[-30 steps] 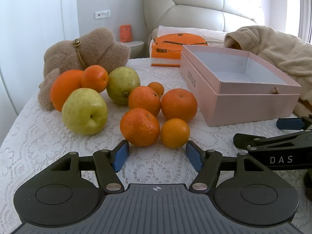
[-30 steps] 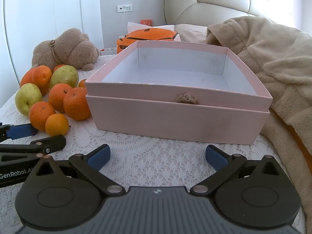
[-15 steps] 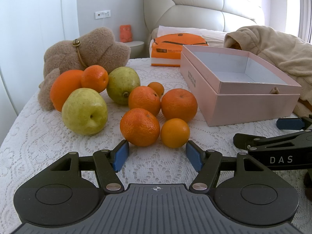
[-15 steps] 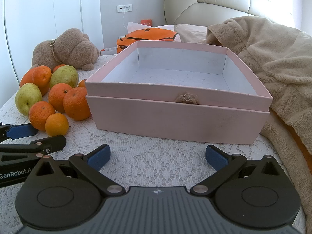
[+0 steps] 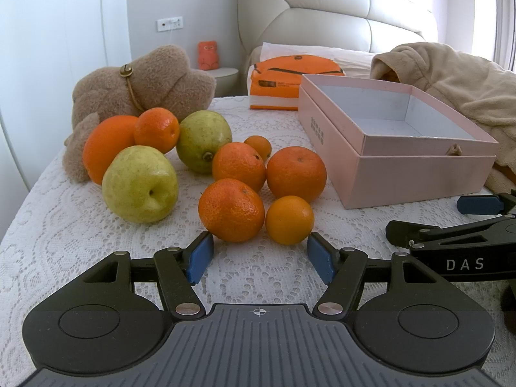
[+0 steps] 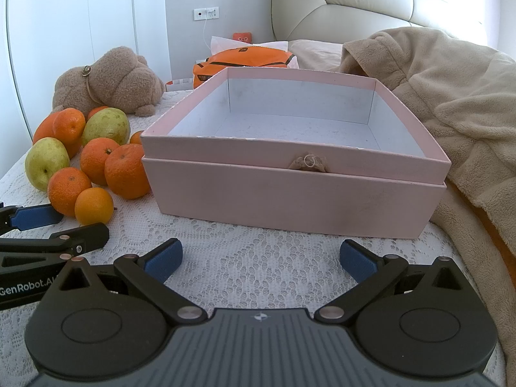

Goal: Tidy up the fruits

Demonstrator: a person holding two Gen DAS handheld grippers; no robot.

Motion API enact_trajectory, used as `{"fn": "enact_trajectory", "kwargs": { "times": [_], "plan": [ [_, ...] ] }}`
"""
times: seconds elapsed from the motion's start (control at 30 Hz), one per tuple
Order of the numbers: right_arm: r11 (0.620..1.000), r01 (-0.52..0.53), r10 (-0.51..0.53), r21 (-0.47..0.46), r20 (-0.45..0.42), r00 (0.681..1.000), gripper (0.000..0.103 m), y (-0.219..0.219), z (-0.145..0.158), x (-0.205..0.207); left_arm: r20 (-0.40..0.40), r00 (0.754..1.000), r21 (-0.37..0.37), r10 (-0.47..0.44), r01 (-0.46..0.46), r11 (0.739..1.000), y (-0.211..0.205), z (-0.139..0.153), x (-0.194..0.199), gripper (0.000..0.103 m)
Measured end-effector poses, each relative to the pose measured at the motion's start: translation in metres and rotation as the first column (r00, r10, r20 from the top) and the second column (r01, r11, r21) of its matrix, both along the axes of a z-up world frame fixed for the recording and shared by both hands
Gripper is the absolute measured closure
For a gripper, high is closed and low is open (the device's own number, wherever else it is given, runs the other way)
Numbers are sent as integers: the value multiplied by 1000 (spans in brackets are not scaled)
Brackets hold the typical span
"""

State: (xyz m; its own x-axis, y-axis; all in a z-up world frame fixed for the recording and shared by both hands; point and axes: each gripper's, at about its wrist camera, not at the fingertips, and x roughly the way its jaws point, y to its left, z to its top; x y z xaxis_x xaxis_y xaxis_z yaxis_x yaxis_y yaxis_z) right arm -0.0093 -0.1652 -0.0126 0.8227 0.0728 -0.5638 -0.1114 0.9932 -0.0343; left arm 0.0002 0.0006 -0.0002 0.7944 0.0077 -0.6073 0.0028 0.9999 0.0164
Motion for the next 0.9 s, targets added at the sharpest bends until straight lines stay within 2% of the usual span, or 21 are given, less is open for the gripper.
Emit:
{"fn": "enact_trajectory", "kwargs": {
  "times": [0.9],
  "plan": [
    [1000,0,0,1,0,1000,0,0,0,-1,1,1000,3,0,0,1000,0,0,0,32]
  ]
}}
